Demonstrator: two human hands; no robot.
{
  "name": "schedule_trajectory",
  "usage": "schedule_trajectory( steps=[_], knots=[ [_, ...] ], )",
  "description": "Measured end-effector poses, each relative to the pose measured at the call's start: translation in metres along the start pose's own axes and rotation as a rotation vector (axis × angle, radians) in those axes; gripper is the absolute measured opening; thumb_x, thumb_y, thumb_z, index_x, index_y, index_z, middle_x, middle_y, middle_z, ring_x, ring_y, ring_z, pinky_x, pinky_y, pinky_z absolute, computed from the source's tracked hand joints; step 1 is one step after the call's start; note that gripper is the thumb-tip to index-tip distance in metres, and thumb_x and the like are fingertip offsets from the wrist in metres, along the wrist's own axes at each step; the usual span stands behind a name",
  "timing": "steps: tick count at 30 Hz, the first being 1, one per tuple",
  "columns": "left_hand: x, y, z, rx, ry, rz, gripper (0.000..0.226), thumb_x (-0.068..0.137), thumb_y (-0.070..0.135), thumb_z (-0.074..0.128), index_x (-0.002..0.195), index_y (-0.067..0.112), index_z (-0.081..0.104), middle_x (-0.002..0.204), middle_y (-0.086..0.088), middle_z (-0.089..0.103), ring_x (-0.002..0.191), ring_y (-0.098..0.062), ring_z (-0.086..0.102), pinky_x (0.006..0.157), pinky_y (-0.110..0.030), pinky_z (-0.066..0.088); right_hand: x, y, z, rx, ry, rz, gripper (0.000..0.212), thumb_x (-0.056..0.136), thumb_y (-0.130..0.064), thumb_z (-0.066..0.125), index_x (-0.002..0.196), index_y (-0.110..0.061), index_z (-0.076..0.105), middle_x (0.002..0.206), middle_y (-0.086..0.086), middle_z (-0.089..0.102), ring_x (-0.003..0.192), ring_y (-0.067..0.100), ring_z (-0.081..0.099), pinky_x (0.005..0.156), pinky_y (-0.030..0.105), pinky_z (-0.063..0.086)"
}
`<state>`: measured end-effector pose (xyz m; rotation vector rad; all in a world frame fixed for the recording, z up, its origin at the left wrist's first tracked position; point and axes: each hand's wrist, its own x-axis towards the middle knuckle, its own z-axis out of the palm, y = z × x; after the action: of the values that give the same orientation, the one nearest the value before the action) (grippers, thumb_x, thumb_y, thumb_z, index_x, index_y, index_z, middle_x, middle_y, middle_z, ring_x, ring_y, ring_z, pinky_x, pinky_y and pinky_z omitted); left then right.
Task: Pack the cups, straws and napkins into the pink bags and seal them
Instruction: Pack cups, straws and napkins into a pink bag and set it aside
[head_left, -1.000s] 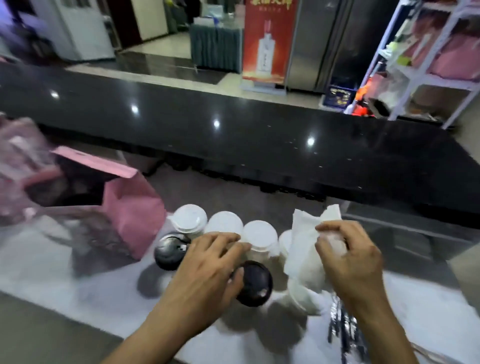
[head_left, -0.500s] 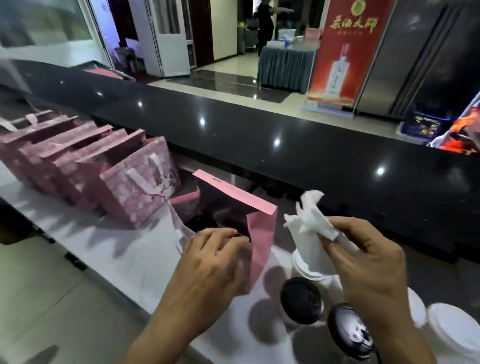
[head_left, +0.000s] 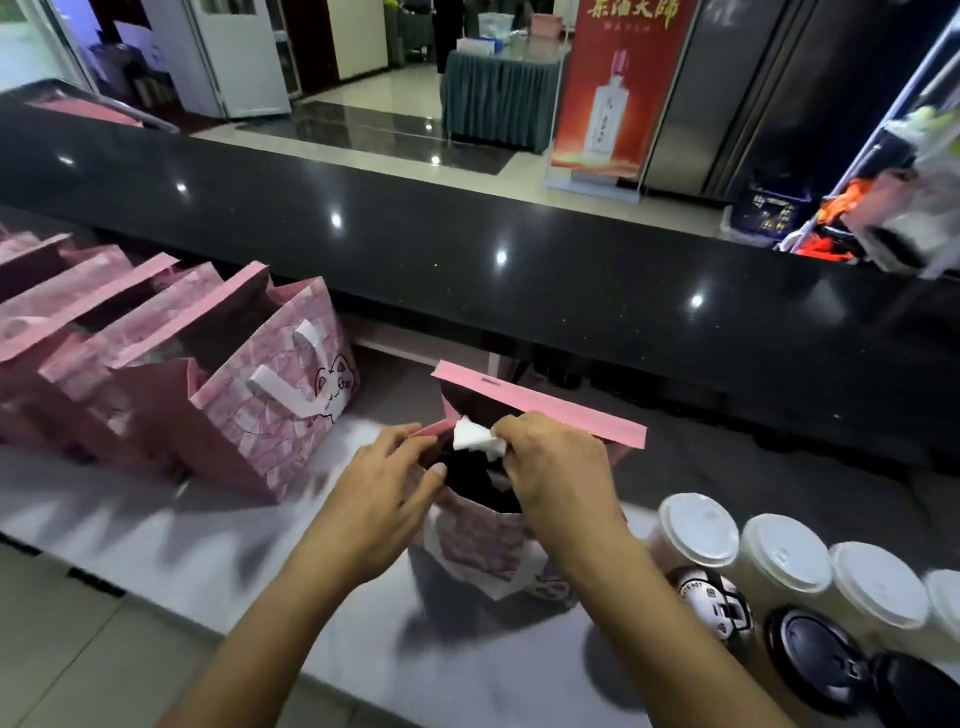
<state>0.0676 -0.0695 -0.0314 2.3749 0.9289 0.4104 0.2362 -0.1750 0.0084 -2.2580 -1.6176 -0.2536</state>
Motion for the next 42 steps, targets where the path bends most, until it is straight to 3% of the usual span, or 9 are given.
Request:
schedule_trajectory(
  steps=[3, 9, 13, 19, 25, 29, 32, 37, 42],
  knots=[
    [-0.001, -0.002, 0.002, -0.106, 0.013, 0.03, 0.06, 0.092, 0.059, 0.034, 0.148, 0.039, 0.037, 0.132, 0.022, 0.042, 0.119, -0.009, 0.047, 0.104, -0.035, 0.044, 0.013, -0.011, 0.008, -0.12, -0.072, 0.034, 0.009, 0.085, -0.015, 0.07, 0.093, -0.02, 0.066, 0.088, 0.0, 0.065, 0.076, 0.025, 0.066, 0.057, 0.032, 0.038],
    [-0.002, -0.01, 0.001, -0.198, 0.003, 0.066, 0.056, 0.098, 0.042, 0.048, 0.15, 0.047, 0.029, 0.134, 0.028, 0.039, 0.116, -0.009, 0.051, 0.101, -0.038, 0.05, 0.015, -0.015, 0.024, 0.047, -0.825, 0.064, 0.036, 0.097, -0.048, 0.051, 0.115, -0.02, 0.066, 0.115, 0.006, 0.067, 0.104, 0.029, 0.062, 0.079, 0.036, 0.046],
    [-0.002, -0.013, -0.004, -0.228, -0.012, 0.117, 0.049, 0.1, 0.043, 0.045, 0.146, 0.056, 0.031, 0.136, 0.028, 0.042, 0.119, -0.007, 0.05, 0.1, -0.037, 0.048, 0.004, -0.003, 0.001, 0.327, -0.402, 0.091, 0.027, 0.098, -0.041, 0.054, 0.12, -0.029, 0.065, 0.12, -0.008, 0.066, 0.11, 0.015, 0.062, 0.092, 0.036, 0.05],
    [-0.002, -0.032, -0.012, -0.46, 0.035, 0.039, 0.056, 0.089, 0.024, 0.058, 0.139, 0.044, 0.043, 0.131, 0.024, 0.057, 0.118, -0.002, 0.055, 0.097, -0.033, 0.048, -0.081, 0.038, -0.022, 0.615, 0.37, 0.338, 0.017, 0.091, -0.044, 0.064, 0.094, -0.027, 0.062, 0.093, -0.012, 0.062, 0.088, 0.014, 0.06, 0.074, 0.037, 0.05],
    [0.024, -0.058, -0.003, -0.43, -0.086, 0.058, 0.042, 0.078, 0.027, 0.058, 0.118, 0.03, 0.066, 0.131, 0.02, 0.061, 0.119, -0.008, 0.058, 0.098, -0.042, 0.051, -0.12, 0.072, 0.02, 0.808, -0.004, 0.474, 0.052, 0.074, -0.042, 0.077, 0.122, -0.04, 0.059, 0.154, -0.026, 0.027, 0.143, -0.002, 0.03, 0.116, 0.043, 0.033],
    [0.047, -0.054, 0.007, -0.466, -0.105, 0.099, 0.024, 0.079, 0.024, 0.063, 0.101, 0.024, 0.071, 0.138, 0.018, 0.053, 0.122, -0.003, 0.056, 0.097, -0.038, 0.053, -0.094, 0.082, 0.027, 0.766, -0.014, 0.393, 0.052, 0.085, -0.015, 0.076, 0.125, -0.046, 0.065, 0.159, -0.029, 0.014, 0.144, -0.012, 0.019, 0.104, 0.007, 0.035],
    [0.059, -0.052, 0.012, -0.444, -0.117, 0.16, 0.019, 0.072, 0.023, 0.067, 0.09, 0.019, 0.068, 0.147, 0.018, 0.043, 0.131, 0.001, 0.047, 0.101, -0.032, 0.048, -0.08, 0.092, 0.032, 0.843, -0.006, 0.458, 0.05, 0.084, -0.011, 0.079, 0.131, -0.021, 0.065, 0.14, -0.051, 0.031, 0.129, -0.027, 0.03, 0.088, -0.005, 0.034],
    [0.074, -0.051, 0.016, -0.466, -0.157, 0.168, 0.019, 0.071, 0.019, 0.079, 0.083, 0.014, 0.065, 0.15, 0.036, 0.027, 0.136, 0.02, 0.027, 0.106, -0.021, 0.035, -0.067, 0.112, 0.04, 0.856, -0.017, 0.393, 0.024, 0.078, -0.031, 0.082, 0.102, -0.029, 0.08, 0.15, -0.031, 0.039, 0.146, -0.003, 0.027, 0.117, 0.032, 0.028],
    [0.088, -0.049, 0.015, -0.527, -0.104, 0.175, 0.026, 0.071, 0.028, 0.086, 0.091, 0.024, 0.07, 0.13, 0.022, 0.056, 0.119, -0.003, 0.057, 0.102, -0.032, 0.046, -0.059, 0.11, 0.039, 0.95, 0.086, 0.428, 0.031, 0.079, -0.011, 0.082, 0.096, -0.037, 0.079, 0.116, -0.006, 0.07, 0.113, 0.014, 0.066, 0.102, 0.048, 0.05]
  ],
)
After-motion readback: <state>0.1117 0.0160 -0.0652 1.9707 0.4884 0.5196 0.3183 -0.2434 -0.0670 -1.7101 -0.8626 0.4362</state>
